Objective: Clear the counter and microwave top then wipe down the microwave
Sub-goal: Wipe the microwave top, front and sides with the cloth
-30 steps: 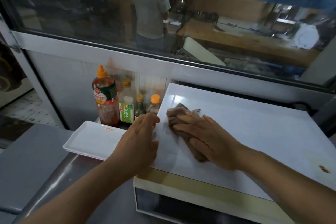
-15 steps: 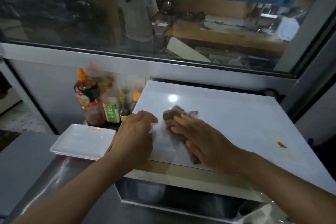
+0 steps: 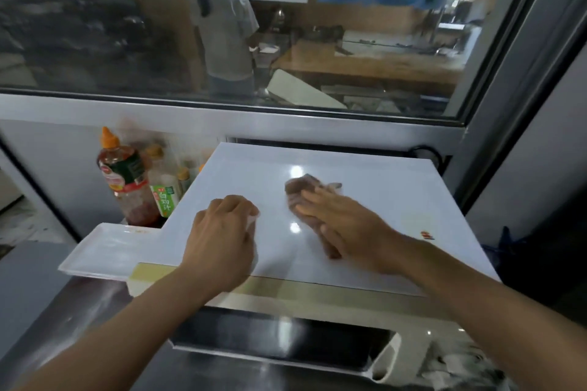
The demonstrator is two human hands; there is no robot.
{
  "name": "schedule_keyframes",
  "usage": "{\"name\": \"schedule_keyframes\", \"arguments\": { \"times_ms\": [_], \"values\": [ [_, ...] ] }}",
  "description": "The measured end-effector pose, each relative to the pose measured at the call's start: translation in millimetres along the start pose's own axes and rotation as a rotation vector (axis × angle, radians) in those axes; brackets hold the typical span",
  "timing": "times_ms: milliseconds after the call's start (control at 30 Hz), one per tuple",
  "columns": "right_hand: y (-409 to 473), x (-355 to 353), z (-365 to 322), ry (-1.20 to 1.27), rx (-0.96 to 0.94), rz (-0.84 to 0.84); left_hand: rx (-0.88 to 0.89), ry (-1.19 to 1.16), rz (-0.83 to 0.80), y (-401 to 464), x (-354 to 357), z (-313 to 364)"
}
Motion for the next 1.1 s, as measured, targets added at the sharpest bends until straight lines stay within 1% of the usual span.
{"name": "schedule_keyframes", "arguments": {
  "times_ms": [67, 133, 200, 267, 333, 400, 467, 500, 600, 667, 700, 767, 833, 900, 1000, 1100],
  "values": [
    [-33, -3, -3, 0.07, -0.048, -0.006, 0.064, -0.043, -0.018, 0, 6, 25],
    [-42, -13, 11, 0.121, -0.072, -0.005, 0.083, -0.062, -0.036, 1, 12, 47],
    [-35, -29, 38, 0.144, -0.005, 0.021, 0.079, -0.064, -0.049, 1, 18, 58],
    [-23, -47, 74, 0.121, 0.104, 0.079, 0.064, -0.042, -0.073, 1, 23, 60],
    [-12, -54, 100, 0.053, 0.193, 0.096, 0.05, -0.023, -0.099, 1, 25, 60],
    [-6, -49, 111, -0.03, 0.241, 0.087, 0.026, -0.002, -0.109, 3, 24, 61],
    [-16, -39, 106, -0.084, 0.246, 0.049, -0.012, 0.012, -0.112, 3, 22, 62],
    [-28, -35, 97, -0.087, 0.217, 0.031, -0.019, 0.026, -0.111, 3, 22, 64],
    [-75, -38, 73, 0.004, 0.091, 0.015, -0.016, 0.05, -0.07, 3, 21, 70],
    [-92, -45, 75, 0.099, 0.075, -0.01, 0.028, 0.02, -0.023, 1, 21, 81],
    [-94, -50, 81, 0.151, 0.084, 0.003, 0.063, 0.005, -0.017, 0, 22, 89],
    [-88, -62, 110, 0.232, 0.153, 0.079, 0.114, -0.016, -0.04, -3, 25, 103],
    [-80, -73, 144, 0.183, 0.273, 0.137, 0.12, -0.02, -0.07, -7, 30, 110],
    [-74, -81, 162, 0.092, 0.344, 0.147, 0.104, -0.005, -0.07, -9, 31, 112],
    [-79, -80, 154, 0.029, 0.379, 0.182, 0.083, 0.006, -0.07, -10, 31, 112],
    [-109, -69, 129, 0.049, 0.4, 0.18, 0.076, 0.014, -0.081, -11, 31, 113]
  ]
}}
Point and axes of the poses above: each hand's wrist, its own y-axis towards the middle knuckle, its own x-axis out of the palm, z = x × y, the point moved 7 cm from there along y, towards the middle knuckle, and after that the axes turned 5 degrees about y, right-handed, at the moved point
